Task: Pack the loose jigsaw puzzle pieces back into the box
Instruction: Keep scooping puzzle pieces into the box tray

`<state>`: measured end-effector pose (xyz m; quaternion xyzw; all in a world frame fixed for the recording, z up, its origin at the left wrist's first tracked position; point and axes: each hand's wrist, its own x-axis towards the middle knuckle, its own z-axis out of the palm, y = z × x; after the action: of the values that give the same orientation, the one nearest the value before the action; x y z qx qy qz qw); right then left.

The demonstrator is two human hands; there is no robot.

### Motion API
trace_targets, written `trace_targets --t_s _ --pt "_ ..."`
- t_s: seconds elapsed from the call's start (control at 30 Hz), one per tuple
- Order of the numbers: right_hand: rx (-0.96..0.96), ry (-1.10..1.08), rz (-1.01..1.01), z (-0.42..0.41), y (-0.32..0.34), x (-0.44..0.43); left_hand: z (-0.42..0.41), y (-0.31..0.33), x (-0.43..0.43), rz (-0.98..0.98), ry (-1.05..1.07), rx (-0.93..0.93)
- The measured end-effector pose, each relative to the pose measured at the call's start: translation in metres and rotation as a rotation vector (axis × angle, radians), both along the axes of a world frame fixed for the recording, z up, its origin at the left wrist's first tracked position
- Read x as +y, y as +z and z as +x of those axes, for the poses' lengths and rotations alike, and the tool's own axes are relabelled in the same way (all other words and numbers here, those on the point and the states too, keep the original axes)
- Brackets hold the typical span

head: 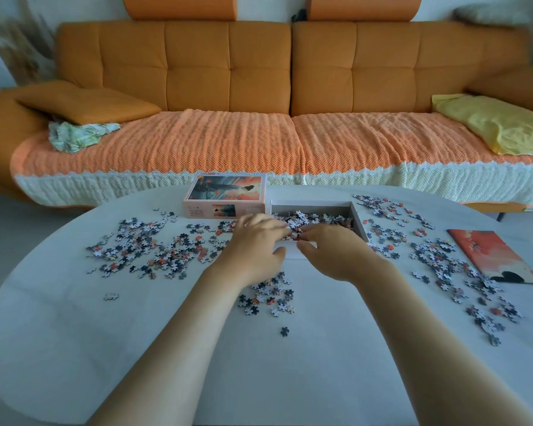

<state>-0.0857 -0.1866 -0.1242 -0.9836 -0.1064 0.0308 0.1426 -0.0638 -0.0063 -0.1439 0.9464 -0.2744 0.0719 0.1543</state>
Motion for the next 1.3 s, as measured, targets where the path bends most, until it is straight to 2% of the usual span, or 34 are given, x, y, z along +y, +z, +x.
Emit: trace_targets --t_s 0.1,0.17,0.27,0.37,0.47,0.57,0.73,0.87,0.93,1.03,1.17,1.3 --pt "-0.172 0.051 0.109 -0.003 0.002 -0.003 -0.009 0.005 0.007 -0.187 0.005 -0.056" --pt "-0.308 0.085 0.204 -0.008 0.006 -0.001 -0.018 0.011 0.014 -0.240 0.023 -0.048" --pt "-0.371 0.144 0.255 -0.018 0.014 0.009 -0.036 0.018 0.027 -0.152 0.054 0.167" --pt "-0.216 0.196 0.193 -0.032 0.015 0.024 -0.054 0.018 0.038 0.111 0.132 0.344" --pt "0.015 0.167 0.039 -0.042 0.001 0.036 -0.073 0.011 0.038 0.213 0.157 0.422" --pt "0.052 0.150 -0.064 -0.047 -0.008 0.041 -0.086 -0.001 0.029 0.142 0.128 0.343" --pt "0.084 0.130 0.007 -0.050 -0.005 0.038 -0.085 -0.010 0.022 -0.089 0.125 0.289" --pt "0.147 0.074 0.084 -0.057 0.002 0.023 -0.079 -0.004 0.036 -0.191 0.085 0.346" --pt "0.180 0.079 0.069 -0.060 0.004 0.020 -0.077 0.001 0.049 -0.180 0.100 0.400" --pt "0.182 0.072 0.069 -0.058 0.001 0.024 -0.077 0.002 0.067 -0.037 0.109 0.420" --pt "0.167 0.018 0.118 -0.054 -0.003 0.030 -0.079 -0.002 0.062 -0.114 0.099 0.371" --pt "0.167 0.007 0.118 -0.053 -0.001 0.035 -0.076 -0.002 0.053 -0.101 0.089 0.326"
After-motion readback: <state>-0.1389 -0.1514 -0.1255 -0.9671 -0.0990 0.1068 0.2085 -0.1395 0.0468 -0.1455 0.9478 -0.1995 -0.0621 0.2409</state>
